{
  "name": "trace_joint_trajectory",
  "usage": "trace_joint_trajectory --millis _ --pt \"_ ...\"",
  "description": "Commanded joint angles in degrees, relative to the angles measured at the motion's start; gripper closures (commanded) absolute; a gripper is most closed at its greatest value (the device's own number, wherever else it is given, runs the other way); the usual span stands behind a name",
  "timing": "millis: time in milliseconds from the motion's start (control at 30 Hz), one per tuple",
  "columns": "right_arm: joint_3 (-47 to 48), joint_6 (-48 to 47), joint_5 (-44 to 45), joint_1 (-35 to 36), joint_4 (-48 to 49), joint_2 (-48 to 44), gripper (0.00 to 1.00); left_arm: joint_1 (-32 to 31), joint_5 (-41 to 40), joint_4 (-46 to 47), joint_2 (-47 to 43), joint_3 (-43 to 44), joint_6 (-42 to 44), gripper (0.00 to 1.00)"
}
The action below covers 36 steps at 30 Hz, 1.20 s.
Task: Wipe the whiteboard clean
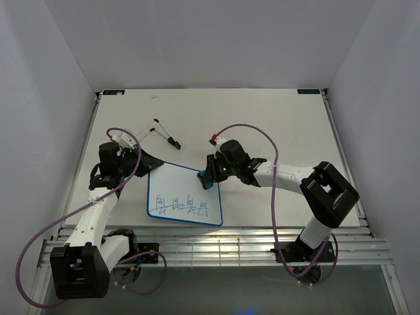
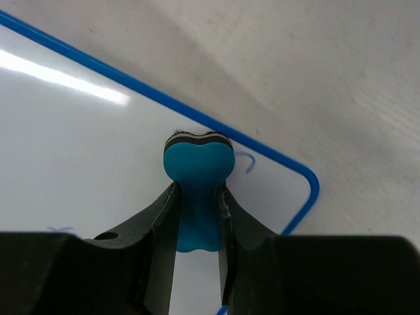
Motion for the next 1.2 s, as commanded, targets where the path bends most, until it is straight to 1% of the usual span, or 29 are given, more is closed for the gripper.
trace_joint_trajectory --millis 0,100,167,300,433,500,733,900,967,1033,1067,1100,1167 --pt "7.1 -0.8 -4.0 1.1 -0.2 3.4 0.92 -0.5 -5.1 -2.4 0.0 0.2 4.7 1.0" --pt "8.2 -1.4 -3.6 0.7 -0.4 5.9 0.92 -0.5 -5.3 -2.4 0.0 0.2 4.7 1.0" --pt "7.3 -1.6 -3.0 0.0 -0.3 6.6 0.92 -0.5 -5.6 -2.5 -0.1 0.1 4.7 1.0" --pt "3.1 -2.3 -1.1 -1.7 -0.3 7.0 0.92 -0.4 -6.2 -2.7 -0.3 0.2 4.7 1.0" --pt "-2.1 -2.5 -0.8 -5.1 -0.4 6.8 0.92 -0.5 -6.2 -2.7 -0.2 0.3 4.5 1.0" --pt "-2.5 -2.8 -0.9 -6.7 -1.9 6.9 0.92 -0.5 -6.2 -2.7 -0.2 0.3 4.5 1.0" --pt "0.9 -4.4 -3.0 -6.6 -6.3 4.6 0.92 -0.4 -6.4 -2.6 0.0 0.2 4.5 1.0" --pt "3.1 -5.8 -7.2 -1.7 -5.8 -0.4 0.92 -0.5 -6.6 -2.7 0.2 0.2 4.4 1.0" --pt "4.3 -5.7 -7.0 0.1 -6.8 -1.1 0.92 -0.5 -6.5 -2.7 0.4 0.3 4.3 1.0" --pt "7.1 -6.2 -6.4 0.3 -7.9 -0.4 0.92 -0.5 -6.2 -2.5 0.6 0.4 4.3 1.0" --pt "8.1 -6.6 -6.0 0.3 -10.0 0.2 0.92 -0.5 -6.1 -2.5 0.6 0.2 4.3 1.0" --pt "9.5 -8.0 -3.7 0.3 -11.5 2.2 0.92 -0.5 -6.0 -2.5 0.6 0.3 4.3 1.0" --pt "14.3 -9.0 -2.5 -0.2 -14.6 4.9 0.92 -0.5 -6.0 -2.4 0.6 0.2 4.4 1.0"
